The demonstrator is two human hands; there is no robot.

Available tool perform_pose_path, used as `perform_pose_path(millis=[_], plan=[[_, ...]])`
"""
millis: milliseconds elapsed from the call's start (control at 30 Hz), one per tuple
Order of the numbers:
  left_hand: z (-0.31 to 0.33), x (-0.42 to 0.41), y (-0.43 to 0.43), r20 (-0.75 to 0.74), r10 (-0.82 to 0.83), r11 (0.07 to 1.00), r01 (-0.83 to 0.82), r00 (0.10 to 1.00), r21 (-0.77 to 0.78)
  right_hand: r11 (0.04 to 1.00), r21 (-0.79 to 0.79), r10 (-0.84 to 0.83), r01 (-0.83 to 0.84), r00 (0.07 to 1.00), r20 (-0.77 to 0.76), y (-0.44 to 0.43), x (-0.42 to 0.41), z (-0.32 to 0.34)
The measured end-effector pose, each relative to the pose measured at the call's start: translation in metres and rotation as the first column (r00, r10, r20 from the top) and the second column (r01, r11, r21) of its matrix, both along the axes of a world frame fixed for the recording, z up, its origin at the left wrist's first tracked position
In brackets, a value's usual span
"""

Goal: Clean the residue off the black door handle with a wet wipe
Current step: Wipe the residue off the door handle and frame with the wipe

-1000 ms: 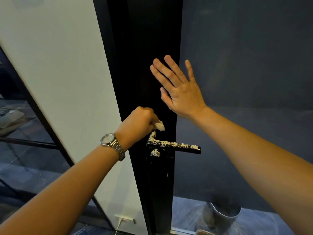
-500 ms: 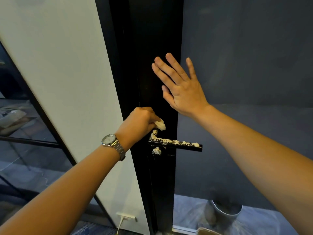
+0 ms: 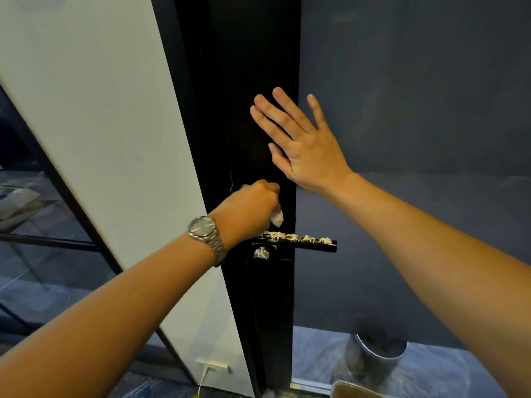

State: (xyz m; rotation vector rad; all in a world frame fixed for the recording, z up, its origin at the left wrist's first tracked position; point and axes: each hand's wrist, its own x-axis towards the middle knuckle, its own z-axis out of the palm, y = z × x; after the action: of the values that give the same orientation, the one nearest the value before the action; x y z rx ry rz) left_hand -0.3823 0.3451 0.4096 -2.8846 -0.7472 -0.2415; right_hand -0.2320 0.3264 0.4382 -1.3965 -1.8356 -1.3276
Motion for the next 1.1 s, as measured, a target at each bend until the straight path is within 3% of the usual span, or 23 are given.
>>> perform_pose_path(millis=[167,333,600,933,1100], plan=[[0.004,0.003,0.008,0.002,0.022,0.985,-0.021,1.000,-0.169,1.000,-0.013,-0.008,0.008,0.999,0.035,-0.001,0.004,0.002],[0.005,-0.012,0.017,0.210,0.024,0.989,0.008,0.977,-0.147,1.000,-0.018,-0.013,0.014,1.000,0.019,0.000,0.002,0.001],[-0.008,-0.029,0.029,0.377,-0.028,0.981,0.097,0.926,-0.165,1.000,-0.012,-0.019,0.019,1.000,0.018,-0.002,0.001,0.001],[-0.024,-0.038,0.022,0.471,0.052,0.963,0.081,0.880,-0.257,1.000,-0.017,0.016,-0.017,0.999,-0.041,0.002,-0.002,-0.005],[-0.017,-0.029,0.020,0.366,0.024,0.969,0.069,0.930,-0.237,1.000,-0.020,0.005,-0.006,0.999,-0.035,0.003,-0.001,-0.004]])
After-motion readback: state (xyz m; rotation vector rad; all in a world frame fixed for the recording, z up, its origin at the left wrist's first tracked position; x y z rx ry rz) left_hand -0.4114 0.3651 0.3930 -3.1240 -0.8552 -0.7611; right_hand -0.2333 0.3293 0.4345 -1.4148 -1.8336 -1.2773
